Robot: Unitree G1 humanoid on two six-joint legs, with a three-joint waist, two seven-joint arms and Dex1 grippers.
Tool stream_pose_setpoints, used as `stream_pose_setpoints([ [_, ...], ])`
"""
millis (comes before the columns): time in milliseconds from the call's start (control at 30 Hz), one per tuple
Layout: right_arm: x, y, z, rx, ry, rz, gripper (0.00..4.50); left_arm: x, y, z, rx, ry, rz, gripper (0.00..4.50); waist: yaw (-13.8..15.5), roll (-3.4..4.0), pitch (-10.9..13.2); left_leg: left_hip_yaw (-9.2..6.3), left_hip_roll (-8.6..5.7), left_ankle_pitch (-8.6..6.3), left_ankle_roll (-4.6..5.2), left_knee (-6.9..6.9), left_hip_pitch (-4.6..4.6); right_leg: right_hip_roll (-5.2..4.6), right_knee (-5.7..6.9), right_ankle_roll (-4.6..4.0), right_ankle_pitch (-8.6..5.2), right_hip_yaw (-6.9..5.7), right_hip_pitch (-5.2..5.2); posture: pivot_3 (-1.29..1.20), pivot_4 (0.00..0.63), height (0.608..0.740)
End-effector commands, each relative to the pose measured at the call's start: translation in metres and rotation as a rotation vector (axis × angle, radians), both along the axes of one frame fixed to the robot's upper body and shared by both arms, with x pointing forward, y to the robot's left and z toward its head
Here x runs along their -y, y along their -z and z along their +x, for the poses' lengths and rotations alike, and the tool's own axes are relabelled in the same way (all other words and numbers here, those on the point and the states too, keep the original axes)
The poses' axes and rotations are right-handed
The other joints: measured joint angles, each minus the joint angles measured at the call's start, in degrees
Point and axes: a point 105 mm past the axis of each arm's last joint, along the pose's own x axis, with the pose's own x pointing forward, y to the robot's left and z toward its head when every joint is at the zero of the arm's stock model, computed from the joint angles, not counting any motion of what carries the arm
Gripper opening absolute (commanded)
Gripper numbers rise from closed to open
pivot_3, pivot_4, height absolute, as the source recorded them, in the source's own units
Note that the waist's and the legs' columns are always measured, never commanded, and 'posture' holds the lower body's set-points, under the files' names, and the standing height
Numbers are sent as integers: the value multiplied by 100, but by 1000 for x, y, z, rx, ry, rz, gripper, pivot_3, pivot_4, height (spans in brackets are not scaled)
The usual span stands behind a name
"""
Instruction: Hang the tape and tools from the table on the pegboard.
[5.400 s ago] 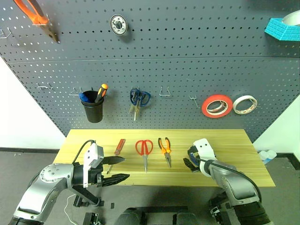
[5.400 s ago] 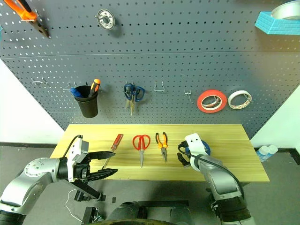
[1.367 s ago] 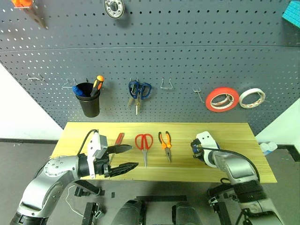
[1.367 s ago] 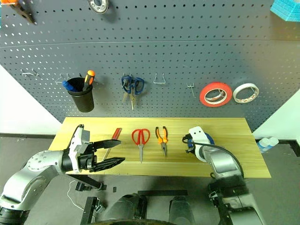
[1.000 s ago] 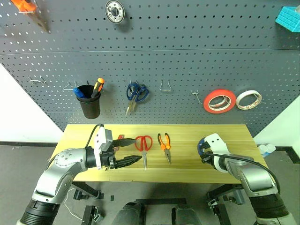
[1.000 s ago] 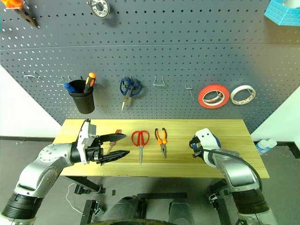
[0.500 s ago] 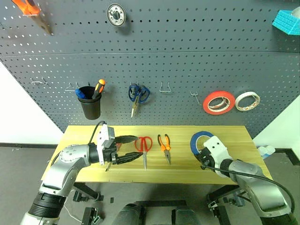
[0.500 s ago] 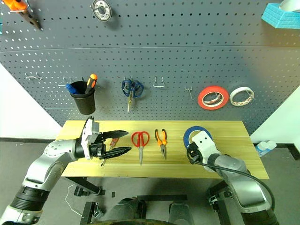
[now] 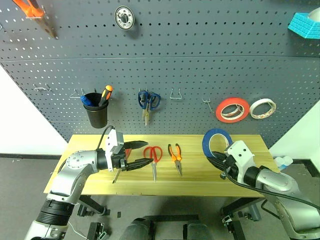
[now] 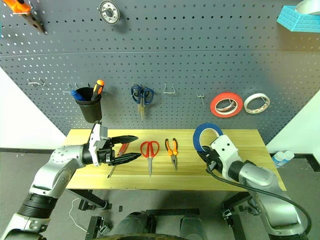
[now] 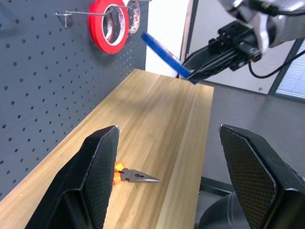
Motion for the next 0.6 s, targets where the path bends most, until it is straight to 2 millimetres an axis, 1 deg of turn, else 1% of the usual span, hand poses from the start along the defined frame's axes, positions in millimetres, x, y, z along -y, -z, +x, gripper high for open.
stream_pose_setpoints([
  [33, -10, -30, 1, 150, -45, 47, 648, 0, -10, 2, 53, 6, -4, 3509, -1, 0, -5, 0, 0, 0, 0, 1, 1, 0, 1, 0, 0, 0, 1, -127, 0, 680],
  [67, -11, -34, 1, 178, -47, 52, 648, 0, -10, 2, 53, 5, -4, 3509, 0, 0, -10, -1, 0, 0, 0, 1, 2, 0, 1, 0, 0, 0, 3, -127, 0, 680],
  [200, -16, -48, 17, 282, -7, 98, 648, 0, -10, 2, 53, 4, -3, 3509, -37, -1, -23, -1, 0, 0, 0, 2, 6, 0, 2, -1, 0, 0, 7, -125, 0, 680],
  [300, -22, -60, 31, 343, 31, 170, 648, -1, -11, 1, 54, 4, -2, 3509, -104, -9, -33, -4, 0, 0, 0, 4, 15, 1, 3, -2, -1, -1, 18, -108, 0, 680],
  [400, -26, -61, 44, 379, 50, 165, 648, -2, -11, -2, 52, -1, 2, 3509, -124, -8, -35, -5, 0, 0, 0, 4, 21, 1, 3, -2, -1, -2, 21, -100, 0, 680],
  [467, -27, -60, 50, 390, 61, 161, 648, -3, -11, -3, 49, -3, 3, 3509, -125, -7, -36, -5, -1, 0, 0, 3, 22, 1, 5, -2, -1, -2, 21, -91, 0, 680],
  [600, -26, -60, 69, 418, 114, 162, 647, -6, -12, -5, 52, -20, 4, 3509, -127, -4, -38, -5, -1, 2, -2, 2, 24, 1, 15, -2, 0, -1, 18, -77, 0, 680],
])
